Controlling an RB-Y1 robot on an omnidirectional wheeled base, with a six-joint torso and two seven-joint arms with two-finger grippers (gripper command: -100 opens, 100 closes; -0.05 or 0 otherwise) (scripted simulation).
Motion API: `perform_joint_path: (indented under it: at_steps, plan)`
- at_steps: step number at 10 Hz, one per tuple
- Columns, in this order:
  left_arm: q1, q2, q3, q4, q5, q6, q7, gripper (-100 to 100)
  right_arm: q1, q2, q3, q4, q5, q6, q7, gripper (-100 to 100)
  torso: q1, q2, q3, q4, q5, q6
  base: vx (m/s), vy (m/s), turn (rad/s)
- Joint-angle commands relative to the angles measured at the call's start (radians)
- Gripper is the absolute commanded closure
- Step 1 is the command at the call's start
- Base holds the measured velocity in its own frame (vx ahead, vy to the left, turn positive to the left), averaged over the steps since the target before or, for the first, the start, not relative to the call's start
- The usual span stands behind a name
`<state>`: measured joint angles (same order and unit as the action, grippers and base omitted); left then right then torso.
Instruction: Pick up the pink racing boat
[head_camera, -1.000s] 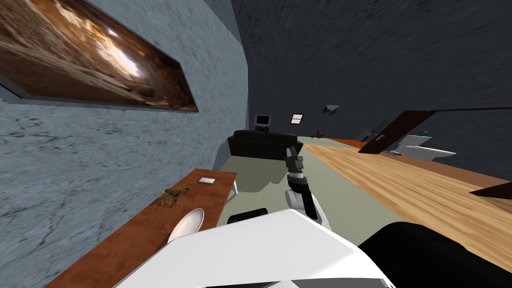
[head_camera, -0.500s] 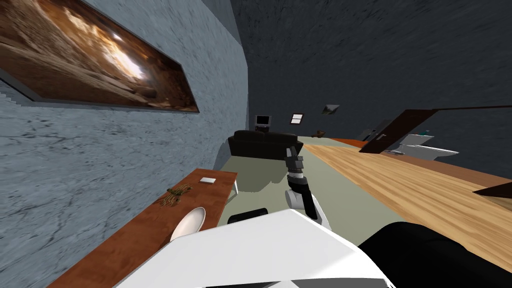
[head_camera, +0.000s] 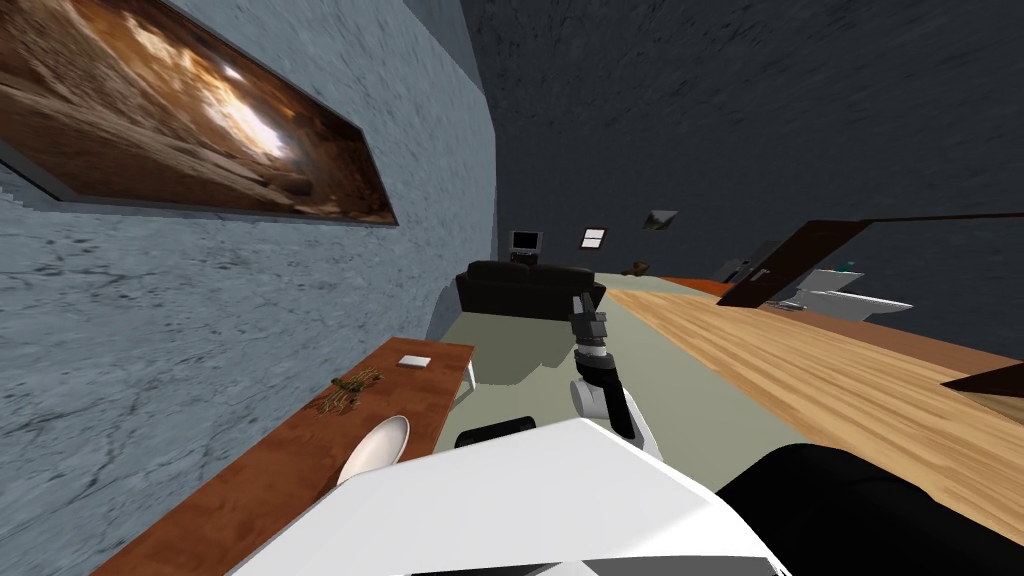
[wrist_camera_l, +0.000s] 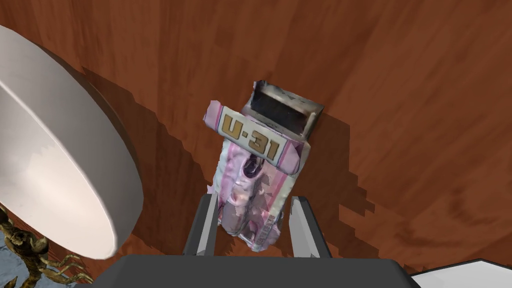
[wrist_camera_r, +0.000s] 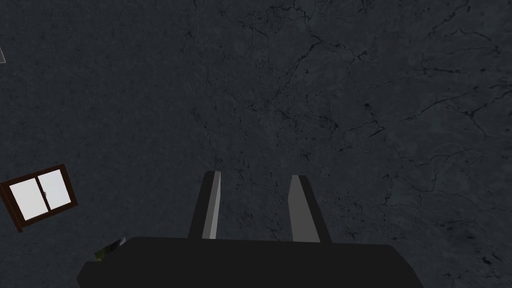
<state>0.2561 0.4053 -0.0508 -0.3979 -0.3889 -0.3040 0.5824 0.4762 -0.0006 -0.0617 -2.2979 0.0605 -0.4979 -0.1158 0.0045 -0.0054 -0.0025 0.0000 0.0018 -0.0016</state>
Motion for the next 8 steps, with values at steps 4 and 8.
perform_joint_path:
  at_steps: [4,8]
  plan:
    - [0.035,0.048,-0.001,0.004,-0.046,-0.05,0.075,100,0.0,0.0,0.0,0.0,0.0,0.0,0.0,0,-0.002,-0.001,-0.001,0.0,0.0,0.0,0.037,-0.071,0.007]
    - [0.059,0.068,-0.002,-0.009,-0.066,-0.065,0.107,0,0.0,0.0,0.0,0.0,0.0,0.0,0.0,0,0.001,0.0,0.0,0.0,0.0,0.0,0.015,-0.028,0.0]
